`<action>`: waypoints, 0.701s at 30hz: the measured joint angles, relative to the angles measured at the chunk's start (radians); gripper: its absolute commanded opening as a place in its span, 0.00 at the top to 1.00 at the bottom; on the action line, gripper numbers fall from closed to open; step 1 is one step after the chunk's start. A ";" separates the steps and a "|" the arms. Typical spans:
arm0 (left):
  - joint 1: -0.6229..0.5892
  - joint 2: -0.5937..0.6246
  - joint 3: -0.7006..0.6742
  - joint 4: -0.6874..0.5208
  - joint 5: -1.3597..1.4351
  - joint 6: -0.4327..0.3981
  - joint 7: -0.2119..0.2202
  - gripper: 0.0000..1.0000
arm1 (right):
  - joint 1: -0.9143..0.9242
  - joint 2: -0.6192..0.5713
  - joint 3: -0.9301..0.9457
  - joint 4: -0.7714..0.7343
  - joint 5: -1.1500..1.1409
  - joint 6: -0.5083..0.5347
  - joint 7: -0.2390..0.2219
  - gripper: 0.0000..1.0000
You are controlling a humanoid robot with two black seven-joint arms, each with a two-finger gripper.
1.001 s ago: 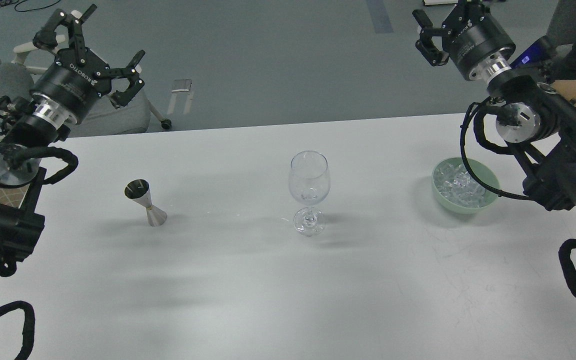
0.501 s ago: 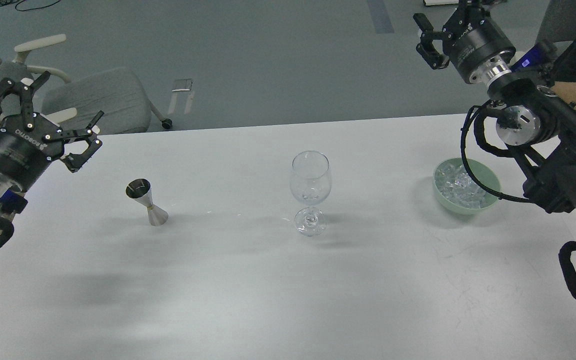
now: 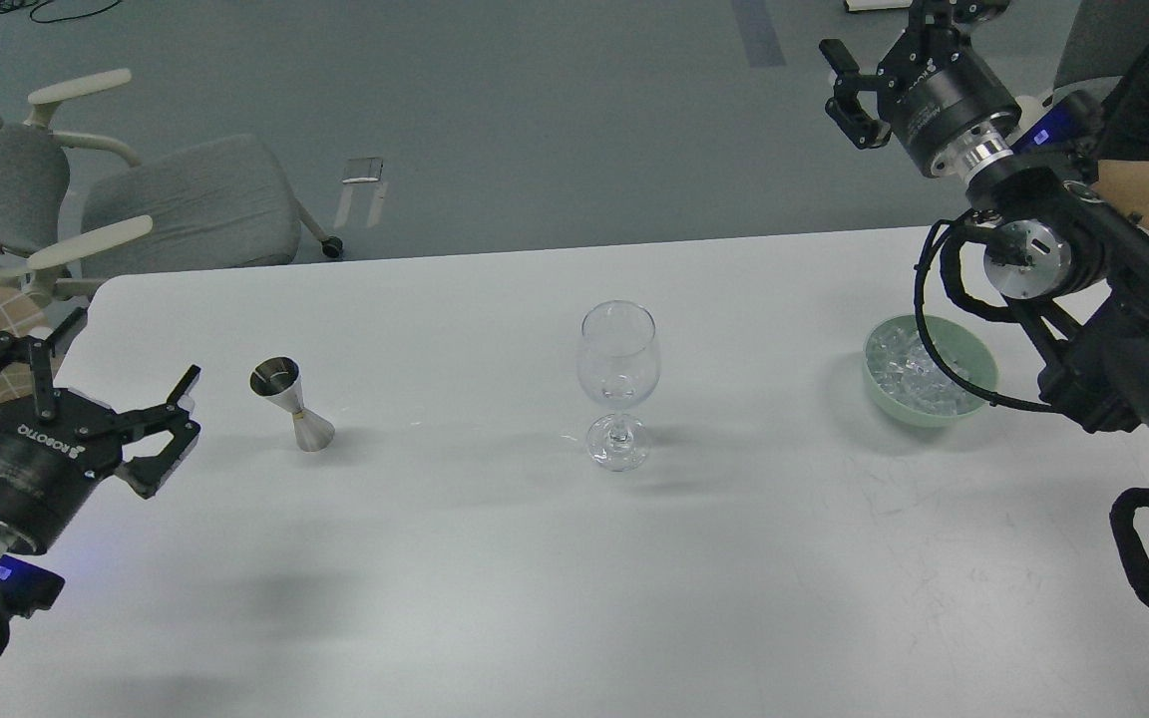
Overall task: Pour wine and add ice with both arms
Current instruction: 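Lower the left gripper toward the silver jigger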
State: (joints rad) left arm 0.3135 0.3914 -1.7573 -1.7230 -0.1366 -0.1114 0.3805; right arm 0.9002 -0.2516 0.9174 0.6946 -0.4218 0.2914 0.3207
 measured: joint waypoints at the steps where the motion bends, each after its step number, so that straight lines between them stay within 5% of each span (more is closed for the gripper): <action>1: 0.008 -0.018 -0.001 -0.002 0.000 0.005 0.000 0.04 | -0.001 0.000 0.000 0.000 0.000 0.000 0.000 0.00; 11: 0.038 -0.196 0.013 0.013 0.013 0.066 0.001 0.02 | -0.013 -0.001 0.000 0.000 0.000 0.000 0.000 0.00; 21: 0.011 -0.245 0.020 0.133 0.035 0.056 -0.002 0.02 | -0.019 -0.001 0.000 0.002 0.000 0.000 0.000 0.00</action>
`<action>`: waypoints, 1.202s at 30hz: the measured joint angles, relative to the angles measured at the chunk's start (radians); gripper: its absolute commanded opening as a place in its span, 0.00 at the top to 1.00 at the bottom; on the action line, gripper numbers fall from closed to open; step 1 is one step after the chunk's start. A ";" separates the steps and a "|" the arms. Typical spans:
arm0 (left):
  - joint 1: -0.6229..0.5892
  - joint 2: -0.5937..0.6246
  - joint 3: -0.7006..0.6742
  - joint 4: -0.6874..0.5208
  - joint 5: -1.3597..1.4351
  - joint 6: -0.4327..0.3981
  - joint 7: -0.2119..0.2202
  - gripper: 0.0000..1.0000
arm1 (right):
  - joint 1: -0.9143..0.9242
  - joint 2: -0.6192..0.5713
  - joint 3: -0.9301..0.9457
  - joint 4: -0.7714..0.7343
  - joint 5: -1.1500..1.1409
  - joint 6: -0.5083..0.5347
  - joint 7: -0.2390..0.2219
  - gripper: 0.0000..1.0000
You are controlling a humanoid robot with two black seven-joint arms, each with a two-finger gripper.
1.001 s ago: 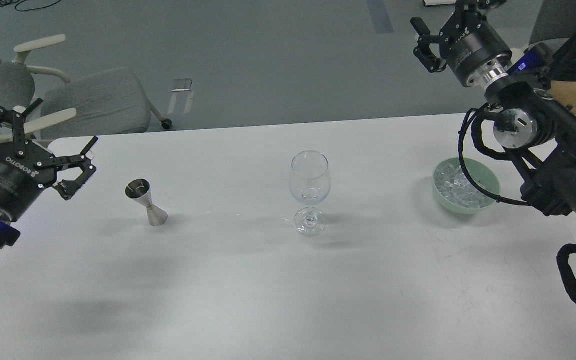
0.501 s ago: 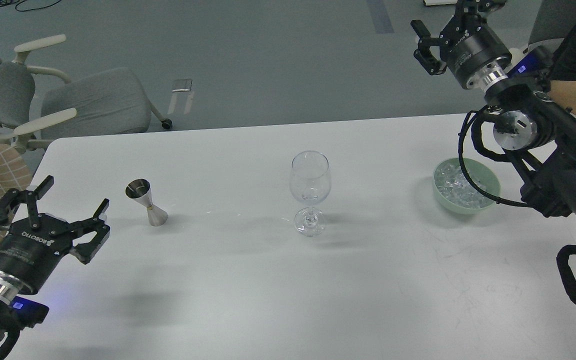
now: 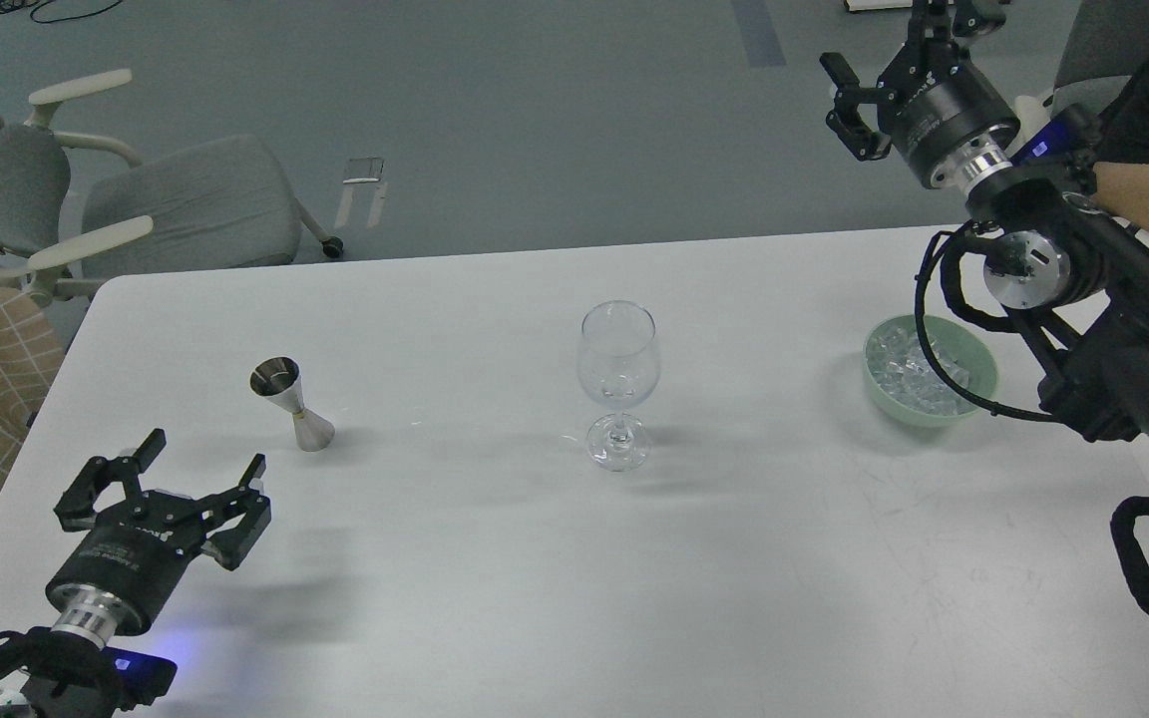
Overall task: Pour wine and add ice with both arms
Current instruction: 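Lower the left gripper toward the silver jigger, then close the left gripper on the silver jigger and lift it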
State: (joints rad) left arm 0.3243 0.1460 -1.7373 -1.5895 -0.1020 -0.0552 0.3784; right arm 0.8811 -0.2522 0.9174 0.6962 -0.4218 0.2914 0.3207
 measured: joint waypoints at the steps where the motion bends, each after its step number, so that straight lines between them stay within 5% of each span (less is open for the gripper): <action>1: -0.011 -0.005 0.001 0.018 0.003 -0.003 -0.001 0.02 | 0.000 0.000 0.000 0.000 0.000 0.000 0.000 0.00; 22: -0.325 -0.061 0.072 0.411 0.104 -0.084 -0.010 0.02 | 0.000 0.002 -0.003 -0.003 -0.008 -0.009 -0.003 0.00; 36: -0.440 -0.057 0.104 0.538 0.128 -0.096 -0.026 0.07 | 0.000 0.002 -0.003 -0.006 -0.014 -0.009 -0.003 0.00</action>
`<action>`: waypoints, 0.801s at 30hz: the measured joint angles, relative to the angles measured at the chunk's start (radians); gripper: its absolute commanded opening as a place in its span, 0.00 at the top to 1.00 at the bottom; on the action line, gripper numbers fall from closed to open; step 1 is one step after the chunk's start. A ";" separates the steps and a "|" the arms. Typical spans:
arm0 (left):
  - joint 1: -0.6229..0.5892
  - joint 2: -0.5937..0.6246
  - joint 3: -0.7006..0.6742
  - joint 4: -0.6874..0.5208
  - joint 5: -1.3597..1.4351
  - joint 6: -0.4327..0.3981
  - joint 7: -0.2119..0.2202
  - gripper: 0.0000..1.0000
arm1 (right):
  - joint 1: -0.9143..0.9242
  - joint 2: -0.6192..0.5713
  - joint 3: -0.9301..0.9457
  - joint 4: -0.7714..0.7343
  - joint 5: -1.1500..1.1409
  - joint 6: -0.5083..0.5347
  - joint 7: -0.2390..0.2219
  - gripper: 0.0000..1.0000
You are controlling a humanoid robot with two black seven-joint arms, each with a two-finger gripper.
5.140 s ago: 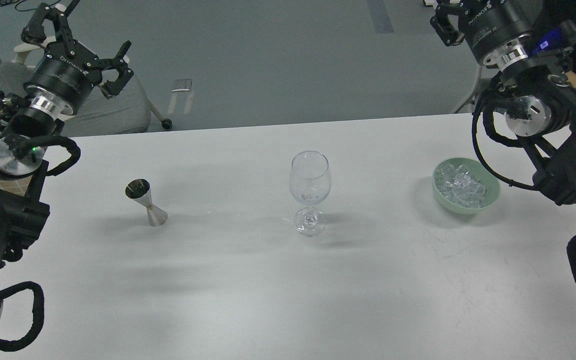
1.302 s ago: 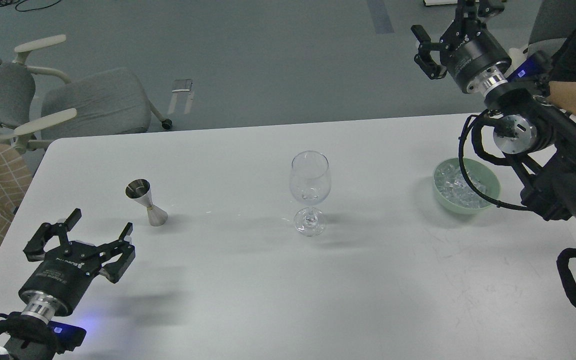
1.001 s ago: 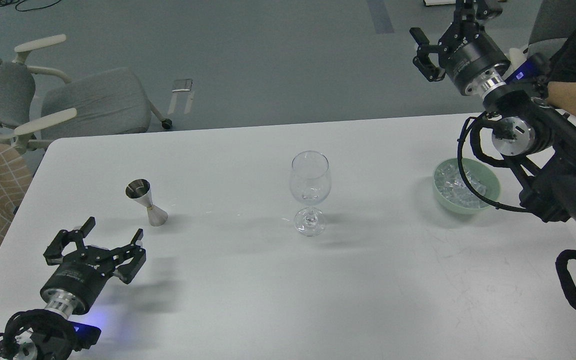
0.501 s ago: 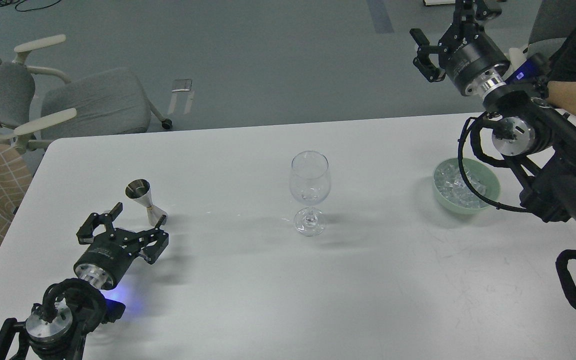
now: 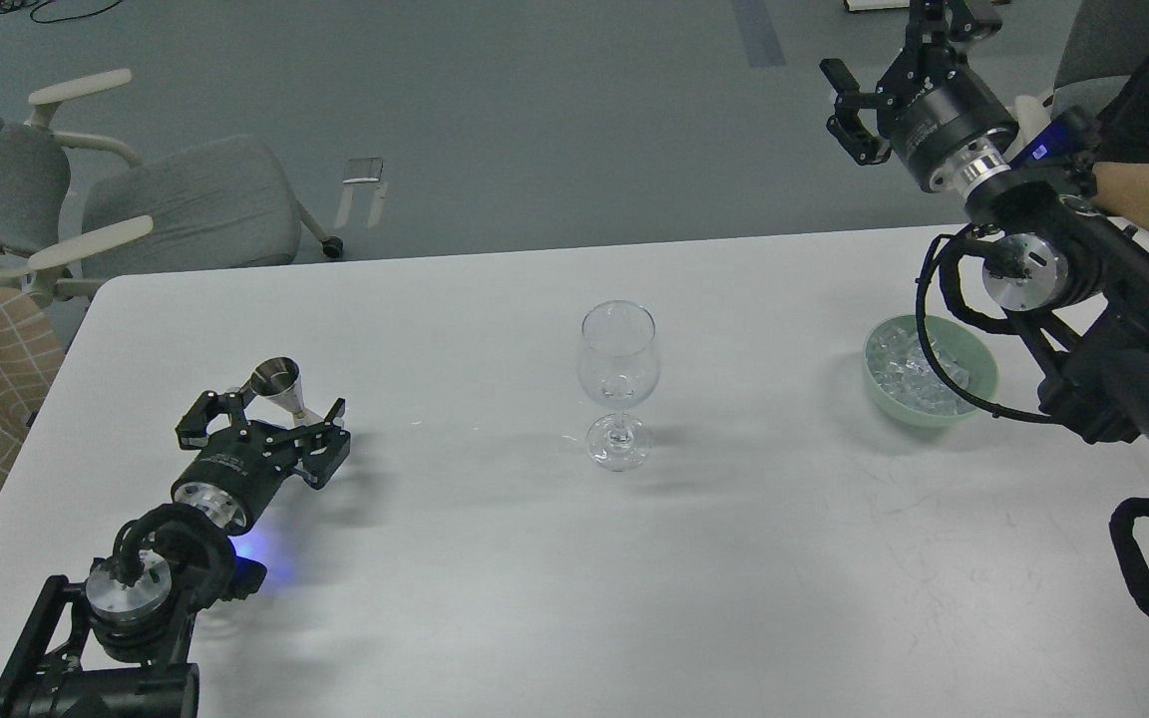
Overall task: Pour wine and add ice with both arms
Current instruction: 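Close the left gripper on the silver jigger and lift it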
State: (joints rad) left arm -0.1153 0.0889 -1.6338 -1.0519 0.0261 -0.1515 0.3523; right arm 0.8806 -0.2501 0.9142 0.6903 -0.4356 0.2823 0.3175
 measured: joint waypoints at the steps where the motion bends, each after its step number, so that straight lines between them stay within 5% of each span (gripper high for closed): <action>1: -0.004 0.001 0.009 0.003 0.000 0.002 -0.006 0.09 | 0.000 0.000 0.000 0.000 0.000 0.000 0.000 0.00; 4: -0.014 0.002 0.023 0.008 -0.001 0.006 -0.014 0.16 | 0.000 0.000 0.000 0.000 -0.001 0.000 0.000 0.00; 6: -0.018 0.002 0.025 0.009 -0.001 0.007 -0.017 0.40 | 0.000 0.000 0.000 0.000 -0.001 0.000 0.000 0.00; 15: -0.027 -0.001 0.034 0.013 -0.002 0.010 -0.060 0.54 | 0.000 -0.003 -0.014 0.000 -0.002 -0.008 0.000 0.00; 24: -0.025 -0.004 0.037 0.013 0.000 0.006 -0.081 0.79 | 0.006 0.000 -0.021 0.001 -0.002 -0.014 0.000 0.00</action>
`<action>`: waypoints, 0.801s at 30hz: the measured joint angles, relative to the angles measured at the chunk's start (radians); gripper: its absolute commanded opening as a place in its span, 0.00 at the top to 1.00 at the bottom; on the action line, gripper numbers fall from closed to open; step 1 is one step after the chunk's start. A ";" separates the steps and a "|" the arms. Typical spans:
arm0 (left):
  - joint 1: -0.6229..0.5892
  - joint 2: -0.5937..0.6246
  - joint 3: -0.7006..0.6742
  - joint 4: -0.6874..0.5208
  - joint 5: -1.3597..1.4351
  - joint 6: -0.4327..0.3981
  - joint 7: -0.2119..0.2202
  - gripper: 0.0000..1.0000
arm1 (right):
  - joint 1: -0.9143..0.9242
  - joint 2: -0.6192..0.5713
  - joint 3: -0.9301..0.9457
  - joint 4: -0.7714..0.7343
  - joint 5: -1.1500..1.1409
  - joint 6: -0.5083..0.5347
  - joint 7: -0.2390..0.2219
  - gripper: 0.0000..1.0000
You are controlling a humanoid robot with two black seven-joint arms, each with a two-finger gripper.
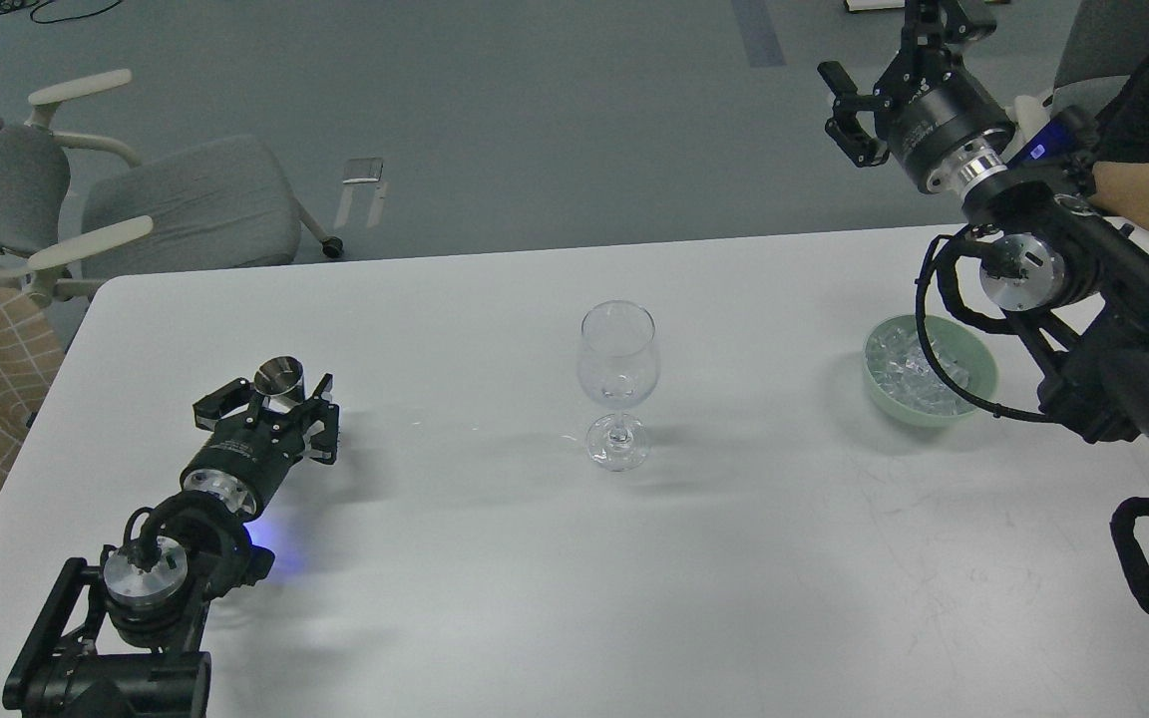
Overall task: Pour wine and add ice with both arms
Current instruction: 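Close the left gripper on the silver jigger and lift it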
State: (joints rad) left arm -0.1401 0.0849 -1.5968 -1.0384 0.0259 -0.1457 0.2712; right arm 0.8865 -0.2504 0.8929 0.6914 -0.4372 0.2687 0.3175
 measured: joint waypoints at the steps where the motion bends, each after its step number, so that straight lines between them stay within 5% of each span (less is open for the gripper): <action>1: 0.000 0.000 0.000 0.000 0.000 -0.001 -0.001 0.80 | 0.000 0.000 0.000 0.000 0.000 0.000 0.000 0.00; 7: 0.001 -0.001 0.000 0.000 0.000 -0.007 -0.004 0.93 | 0.000 0.000 0.000 0.000 0.000 0.000 0.000 0.00; 24: -0.060 0.020 -0.004 -0.098 -0.003 0.012 0.013 1.00 | 0.001 -0.001 0.001 0.000 0.000 -0.002 0.000 0.00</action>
State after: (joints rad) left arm -0.2000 0.1050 -1.6005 -1.1364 0.0231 -0.1341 0.2837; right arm 0.8879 -0.2517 0.8944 0.6915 -0.4372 0.2670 0.3175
